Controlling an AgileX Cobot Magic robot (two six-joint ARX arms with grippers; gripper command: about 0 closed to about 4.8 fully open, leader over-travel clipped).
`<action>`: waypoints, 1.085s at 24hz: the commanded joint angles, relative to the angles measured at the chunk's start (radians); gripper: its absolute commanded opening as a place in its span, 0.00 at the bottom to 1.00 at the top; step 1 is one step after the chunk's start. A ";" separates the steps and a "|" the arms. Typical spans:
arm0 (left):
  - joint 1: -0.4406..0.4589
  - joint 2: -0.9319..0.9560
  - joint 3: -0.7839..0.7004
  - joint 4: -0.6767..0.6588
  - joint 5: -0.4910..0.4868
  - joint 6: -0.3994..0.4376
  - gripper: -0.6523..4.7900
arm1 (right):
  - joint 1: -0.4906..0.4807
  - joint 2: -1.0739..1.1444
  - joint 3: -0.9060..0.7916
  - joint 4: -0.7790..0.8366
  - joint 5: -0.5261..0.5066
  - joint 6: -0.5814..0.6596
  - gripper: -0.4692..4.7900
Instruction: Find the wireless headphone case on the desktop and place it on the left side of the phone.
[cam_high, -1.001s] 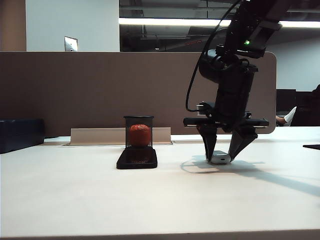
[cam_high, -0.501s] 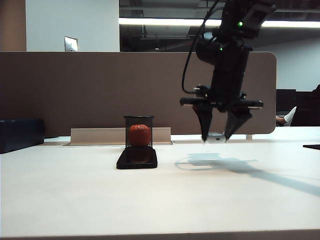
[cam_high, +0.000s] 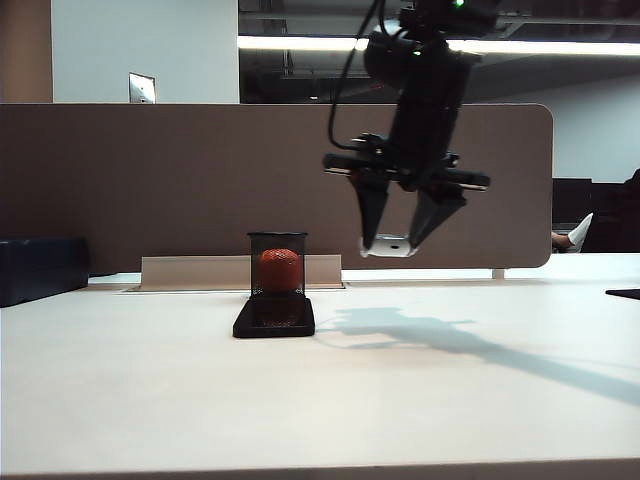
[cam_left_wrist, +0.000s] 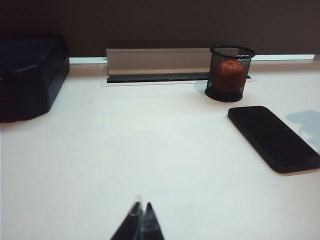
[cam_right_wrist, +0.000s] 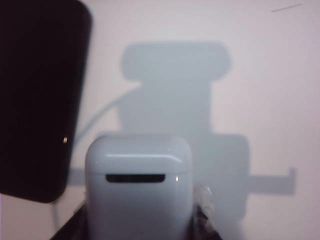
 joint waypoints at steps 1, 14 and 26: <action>0.002 0.001 0.002 0.013 0.004 -0.003 0.11 | 0.032 -0.011 0.017 0.010 -0.003 0.000 0.46; 0.002 0.001 0.002 0.012 0.004 -0.003 0.11 | 0.198 -0.014 0.018 0.109 -0.006 0.000 0.46; 0.002 0.001 0.002 0.012 0.004 -0.003 0.11 | 0.254 -0.009 0.018 0.301 -0.097 0.000 0.37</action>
